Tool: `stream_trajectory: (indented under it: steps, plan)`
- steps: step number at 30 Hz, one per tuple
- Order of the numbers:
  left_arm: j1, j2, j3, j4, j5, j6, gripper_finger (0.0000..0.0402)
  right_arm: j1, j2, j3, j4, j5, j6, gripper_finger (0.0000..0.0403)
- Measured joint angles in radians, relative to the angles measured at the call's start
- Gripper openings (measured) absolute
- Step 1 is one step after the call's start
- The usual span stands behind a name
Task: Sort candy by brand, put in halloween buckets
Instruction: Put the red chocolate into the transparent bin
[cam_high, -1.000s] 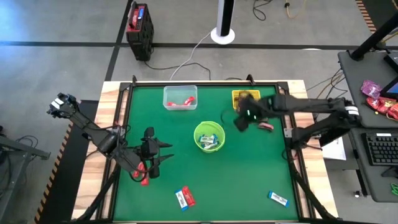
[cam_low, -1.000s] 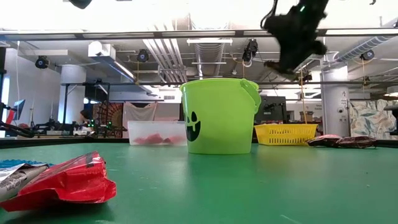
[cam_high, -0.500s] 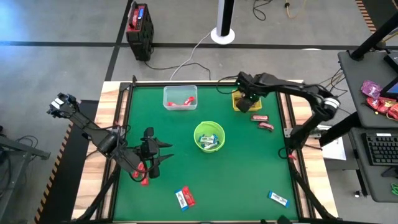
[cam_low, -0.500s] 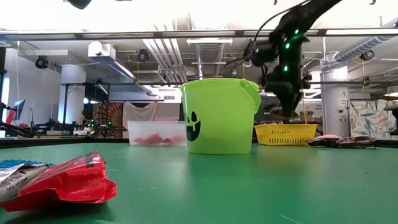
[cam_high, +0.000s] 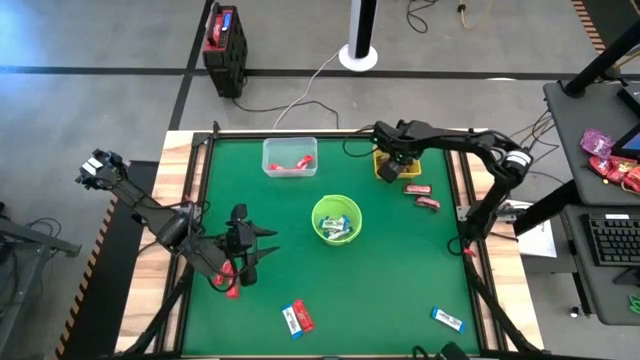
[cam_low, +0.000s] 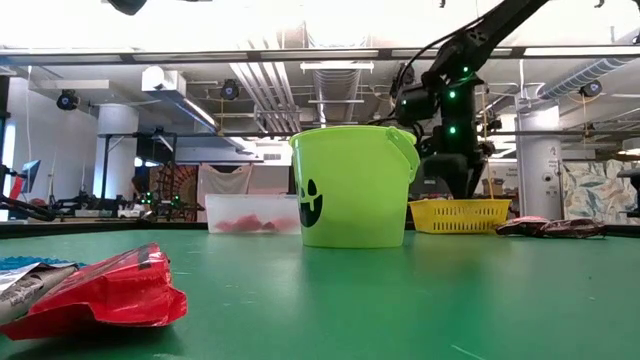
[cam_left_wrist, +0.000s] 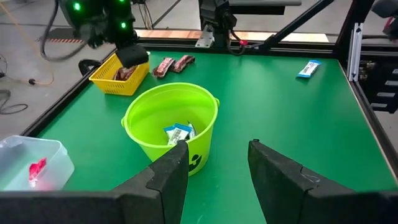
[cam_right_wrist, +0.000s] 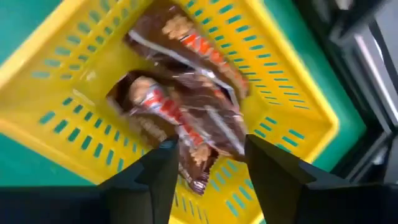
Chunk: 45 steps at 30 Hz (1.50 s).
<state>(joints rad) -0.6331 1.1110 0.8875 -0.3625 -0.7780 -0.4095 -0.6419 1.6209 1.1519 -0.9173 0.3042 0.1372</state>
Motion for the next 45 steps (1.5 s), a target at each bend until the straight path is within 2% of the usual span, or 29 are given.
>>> stream_trajectory:
  steps: [4, 8, 16, 23, 27, 31, 36, 40, 45]
  plan:
    - [0.000, 0.000, 0.000, -0.004, 0.008, -0.086, 0.0150, 0.009, -0.071, 0.000, -0.007, 0.003, 0.060, 0.0182]
    - [0.000, 0.000, 0.000, -0.023, 0.127, -0.222, 0.0150, 0.054, -0.170, 0.000, -0.015, -0.015, 0.101, 0.0175]
    - [-0.002, 0.020, 0.000, -0.154, 0.324, -0.680, 0.0150, 0.220, -0.364, 0.000, 0.034, -0.019, 0.196, 0.0156]
    - [-0.036, 0.226, 0.000, -0.342, 0.641, -1.105, 0.0136, 0.394, -0.404, 0.000, 0.117, -0.015, 0.235, 0.0151]
    - [-0.081, 0.360, 0.015, -0.355, 0.748, -1.274, 0.0128, 0.467, -0.379, 0.000, 0.133, -0.014, 0.238, 0.0156]
    - [-0.104, 0.463, 0.079, -0.383, 0.771, -1.347, 0.0125, 0.503, -0.359, 0.000, 0.136, -0.006, 0.238, 0.0163]
    - [-0.105, 0.573, 0.187, -0.624, 0.796, -1.397, 0.0125, 0.513, -0.349, 0.000, 0.139, -0.005, 0.227, 0.0170]
    - [-0.093, 0.636, 0.262, -0.804, 0.764, -1.405, 0.0125, 0.513, -0.349, 0.000, 0.144, -0.005, 0.206, 0.0174]
    - [-0.072, 0.669, 0.259, -0.812, 0.752, -1.400, 0.0125, 0.513, -0.349, 0.001, 0.146, -0.006, 0.181, 0.0173]
